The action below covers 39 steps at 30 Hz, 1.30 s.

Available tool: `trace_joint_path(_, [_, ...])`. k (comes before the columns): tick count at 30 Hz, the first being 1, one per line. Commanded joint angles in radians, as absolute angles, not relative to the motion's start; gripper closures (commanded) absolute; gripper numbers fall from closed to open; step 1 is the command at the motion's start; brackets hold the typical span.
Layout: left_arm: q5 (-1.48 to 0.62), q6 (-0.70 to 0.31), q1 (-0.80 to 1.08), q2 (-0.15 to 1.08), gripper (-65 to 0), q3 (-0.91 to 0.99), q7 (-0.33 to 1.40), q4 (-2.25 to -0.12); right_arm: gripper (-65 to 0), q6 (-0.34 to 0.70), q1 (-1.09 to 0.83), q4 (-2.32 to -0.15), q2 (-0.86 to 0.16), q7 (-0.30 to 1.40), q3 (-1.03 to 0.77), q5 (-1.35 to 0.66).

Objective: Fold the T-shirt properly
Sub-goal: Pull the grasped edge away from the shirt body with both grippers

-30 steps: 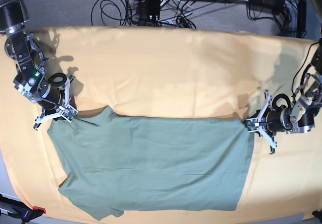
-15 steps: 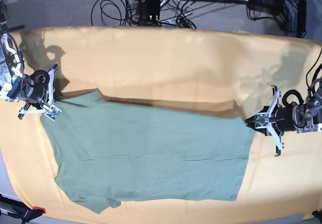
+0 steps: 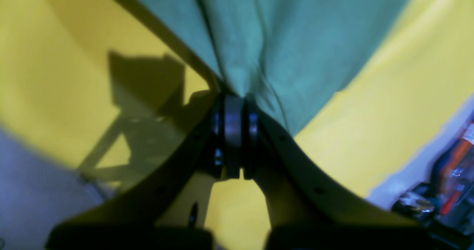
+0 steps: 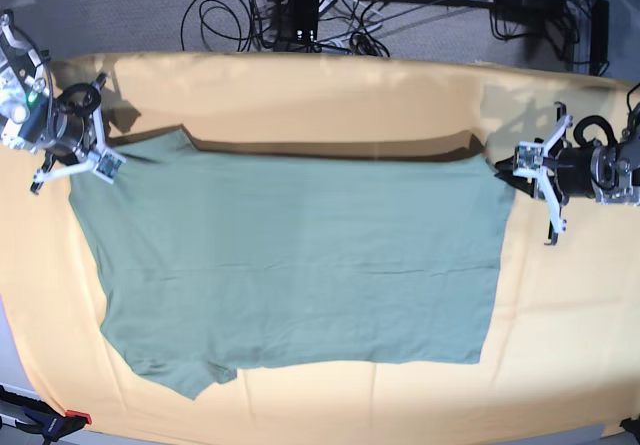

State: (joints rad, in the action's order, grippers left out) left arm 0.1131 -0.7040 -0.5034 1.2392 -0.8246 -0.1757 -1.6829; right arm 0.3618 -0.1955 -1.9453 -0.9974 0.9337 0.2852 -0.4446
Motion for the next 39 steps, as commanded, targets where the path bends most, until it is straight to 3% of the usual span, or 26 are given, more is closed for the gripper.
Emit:
trace_joint_path(1, [0.107,-0.698,-0.511,1.274,0.0,-0.810,-0.183,-1.702,0.0,0.353,-0.199,-1.965,-1.023,0.947,0.272,-0.428])
trace_joint_path(8, [0.098,-0.698,-0.504,1.326,0.0,-0.810,-0.184,-1.761,0.0,0.310,-0.348,-2.049,-1.028,0.986,0.229,-0.358])
trace_joint_path(19, [0.100,-0.698,-0.398,1.376,0.0,-0.810,-0.179,-1.821,0.0,0.337,-0.658,-2.179,-1.013,0.988,-0.090,-0.438])
trace_joint_path(24, [0.099,-0.698,-0.396,1.413,0.0,-0.810,-0.179,-1.873,0.0,0.403,-0.668,-2.179,-0.960,0.989,-0.097,-0.472])
trace_joint_path(32, [0.099,-0.698,-0.396,1.457,0.0,-0.810,-0.179,-1.931,0.0,0.392,-0.667,-2.179,-0.959,0.975,-0.098,-0.441])
trace_joint_path(39, [0.099,-0.698,-0.396,1.407,0.0,-0.810,-0.179,-1.929,0.0,0.450,-0.665,-2.177,-0.959,0.762,-0.098,-0.421])
